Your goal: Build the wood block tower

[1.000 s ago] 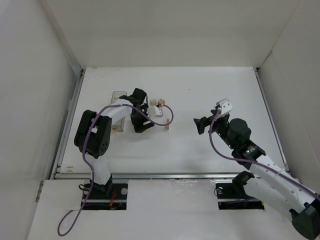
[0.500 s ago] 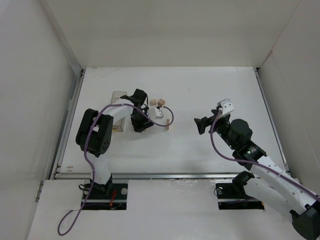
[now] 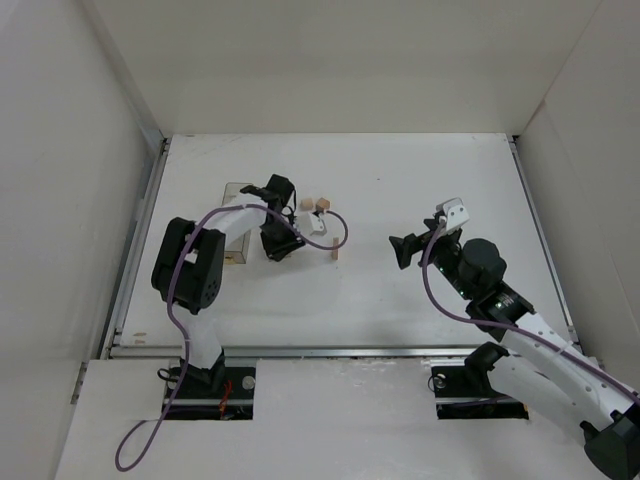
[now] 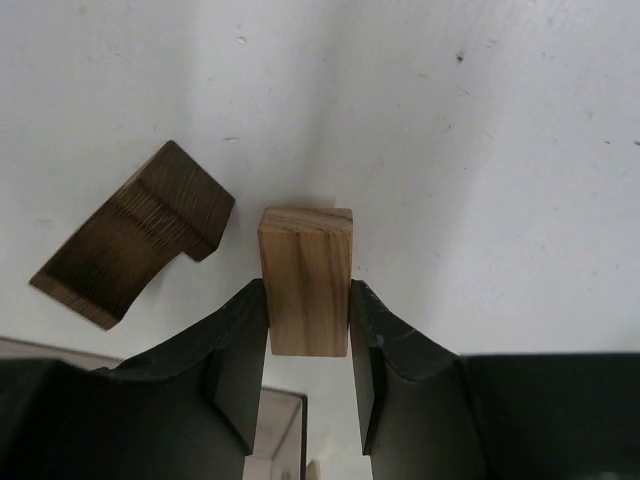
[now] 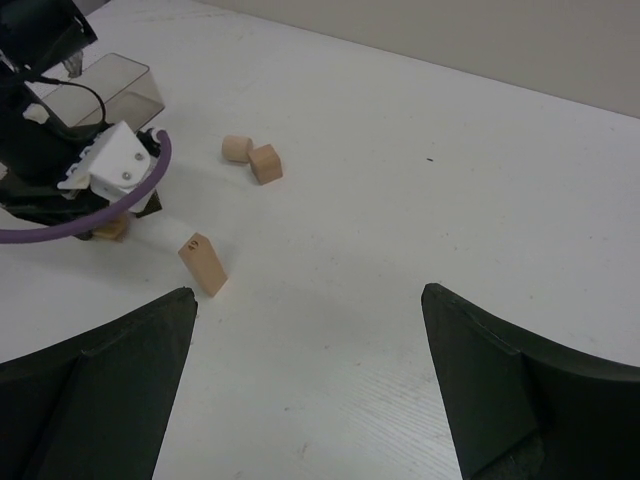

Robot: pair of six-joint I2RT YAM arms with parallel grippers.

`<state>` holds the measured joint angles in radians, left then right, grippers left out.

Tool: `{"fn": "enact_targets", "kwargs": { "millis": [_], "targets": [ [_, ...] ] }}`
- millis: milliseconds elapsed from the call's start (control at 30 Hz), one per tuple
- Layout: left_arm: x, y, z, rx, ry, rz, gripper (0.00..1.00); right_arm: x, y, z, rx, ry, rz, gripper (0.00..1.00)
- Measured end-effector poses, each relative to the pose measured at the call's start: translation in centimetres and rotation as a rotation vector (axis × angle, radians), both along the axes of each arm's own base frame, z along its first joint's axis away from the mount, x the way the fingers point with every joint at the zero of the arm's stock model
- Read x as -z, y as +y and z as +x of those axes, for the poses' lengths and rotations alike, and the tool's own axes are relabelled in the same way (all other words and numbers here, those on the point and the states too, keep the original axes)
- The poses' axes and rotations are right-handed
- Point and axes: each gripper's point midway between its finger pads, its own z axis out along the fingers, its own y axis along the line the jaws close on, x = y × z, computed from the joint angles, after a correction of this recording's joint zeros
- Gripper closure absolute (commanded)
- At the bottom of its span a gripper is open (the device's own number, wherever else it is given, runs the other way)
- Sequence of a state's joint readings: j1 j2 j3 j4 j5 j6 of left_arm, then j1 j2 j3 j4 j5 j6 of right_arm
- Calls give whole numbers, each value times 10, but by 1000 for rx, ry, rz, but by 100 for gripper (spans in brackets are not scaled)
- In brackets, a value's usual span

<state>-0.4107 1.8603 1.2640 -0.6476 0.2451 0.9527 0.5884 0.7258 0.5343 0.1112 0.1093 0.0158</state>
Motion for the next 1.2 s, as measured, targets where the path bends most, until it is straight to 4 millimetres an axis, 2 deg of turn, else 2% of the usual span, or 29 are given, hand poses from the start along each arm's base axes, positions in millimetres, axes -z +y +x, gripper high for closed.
{"fn": "enact_targets", "kwargs": {
  "millis": [100, 200, 300, 367, 433, 500, 600, 867, 933, 1067, 1200],
  "targets": [
    [-25, -6, 5, 12, 3, -21, 100, -1, -2, 1, 13, -3, 0, 0],
    [-69, -22, 27, 31, -70, -75, 100, -6, -6, 0, 27, -17, 8, 0],
    [-113, -47, 43, 72, -160, -133, 100, -11, -9, -1, 37, -35, 15, 0],
    [-134, -68, 43, 118, -200, -164, 100, -12, -10, -2, 38, -41, 13, 0],
    [-145, -89, 33, 173, -205, -184, 100, -11, -11, -2, 41, -41, 10, 0],
    [-146, -104, 20, 217, -189, -190, 100, -11, -15, -2, 58, -42, 9, 0],
    [-137, -124, 2, 273, -149, -183, 100, -21, -29, -5, 111, -70, 19, 0],
    [-107, -149, -5, 322, -80, -149, 100, -64, -67, -31, 205, -212, 89, 0],
    [-103, -153, -3, 327, -72, -143, 100, -64, -69, -33, 208, -213, 85, 0],
    [-96, -161, 1, 333, -53, -131, 100, -51, -68, -31, 207, -174, 47, 0],
    [-91, -159, 0, 331, -35, -117, 100, -42, -68, -30, 206, -149, 18, 0]
  ]
}}
